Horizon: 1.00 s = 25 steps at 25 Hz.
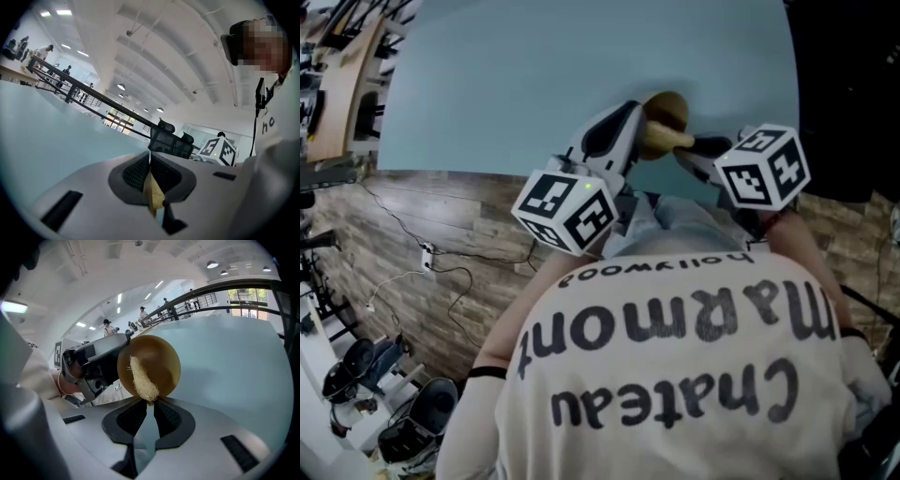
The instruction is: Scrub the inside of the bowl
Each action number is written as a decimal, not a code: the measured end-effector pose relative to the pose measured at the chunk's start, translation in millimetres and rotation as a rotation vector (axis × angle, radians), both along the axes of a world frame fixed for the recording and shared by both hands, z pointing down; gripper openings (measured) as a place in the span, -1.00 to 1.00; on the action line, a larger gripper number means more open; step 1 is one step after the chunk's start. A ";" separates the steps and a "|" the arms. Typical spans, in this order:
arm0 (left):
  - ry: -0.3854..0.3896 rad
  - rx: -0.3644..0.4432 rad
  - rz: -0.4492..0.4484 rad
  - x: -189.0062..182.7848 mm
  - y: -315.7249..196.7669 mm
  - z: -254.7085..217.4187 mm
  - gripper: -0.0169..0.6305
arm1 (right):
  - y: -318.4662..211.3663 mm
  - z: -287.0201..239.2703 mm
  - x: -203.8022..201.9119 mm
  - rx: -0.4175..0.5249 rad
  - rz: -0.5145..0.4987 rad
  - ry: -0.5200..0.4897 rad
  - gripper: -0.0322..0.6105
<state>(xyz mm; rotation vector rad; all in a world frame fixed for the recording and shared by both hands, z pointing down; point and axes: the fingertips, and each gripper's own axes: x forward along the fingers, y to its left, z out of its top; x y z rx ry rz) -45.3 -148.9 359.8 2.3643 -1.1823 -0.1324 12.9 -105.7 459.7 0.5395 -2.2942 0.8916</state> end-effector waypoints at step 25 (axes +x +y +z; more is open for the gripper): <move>0.214 -0.171 -0.081 -10.4 -2.0 31.9 -0.91 | -21.2 -16.0 55.2 0.076 0.221 -0.060 -0.69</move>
